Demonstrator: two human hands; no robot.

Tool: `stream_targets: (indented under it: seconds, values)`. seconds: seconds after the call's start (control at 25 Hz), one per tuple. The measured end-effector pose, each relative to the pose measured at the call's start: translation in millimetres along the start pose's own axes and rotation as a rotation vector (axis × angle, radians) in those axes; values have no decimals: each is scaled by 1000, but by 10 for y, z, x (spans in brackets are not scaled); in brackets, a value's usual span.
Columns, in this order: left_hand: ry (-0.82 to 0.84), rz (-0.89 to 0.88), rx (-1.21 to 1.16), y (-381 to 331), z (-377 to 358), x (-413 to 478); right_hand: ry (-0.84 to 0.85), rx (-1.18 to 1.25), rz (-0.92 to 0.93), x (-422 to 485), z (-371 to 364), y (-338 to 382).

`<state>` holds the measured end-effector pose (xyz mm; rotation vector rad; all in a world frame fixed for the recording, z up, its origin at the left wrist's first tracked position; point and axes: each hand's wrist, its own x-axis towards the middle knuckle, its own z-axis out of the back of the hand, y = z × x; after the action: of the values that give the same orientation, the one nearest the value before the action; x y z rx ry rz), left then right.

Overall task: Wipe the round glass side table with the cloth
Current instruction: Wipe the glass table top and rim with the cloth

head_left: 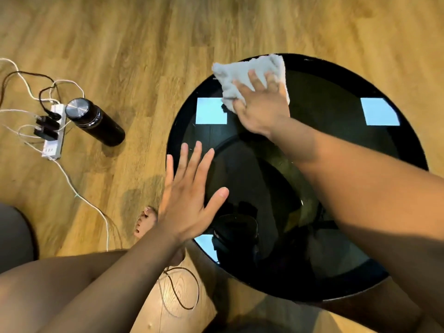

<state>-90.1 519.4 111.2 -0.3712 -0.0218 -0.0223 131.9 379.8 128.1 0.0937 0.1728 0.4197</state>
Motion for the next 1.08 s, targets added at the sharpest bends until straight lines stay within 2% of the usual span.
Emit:
stream_targets:
  seconds: [0.2,0.36,0.48,0.6,0.76,0.96,1.08]
  values:
    - [59,14,111,-52,31,4,41,-124,53,-1549,-93,13]
    - [88,-160,294,-122,28,35,63,-8,54,-3073,-252,-151]
    - [104,-227,297,-199,-21,74,123,-72,-12,-3601,-343,-243]
    - [98,-203,259,-213,-57,53,62,-28,-36,-3127,-300,-268]
    - [80,-217,214,-224,-21,40,-3,2,-105,-1833,-216,-481]
    - [15,-205,89,-193,0,29,-21,3,-120,-121,-14,-815]
    - [-11,-198,31,-179,-8,37,10,-11,-148,439,105,-872]
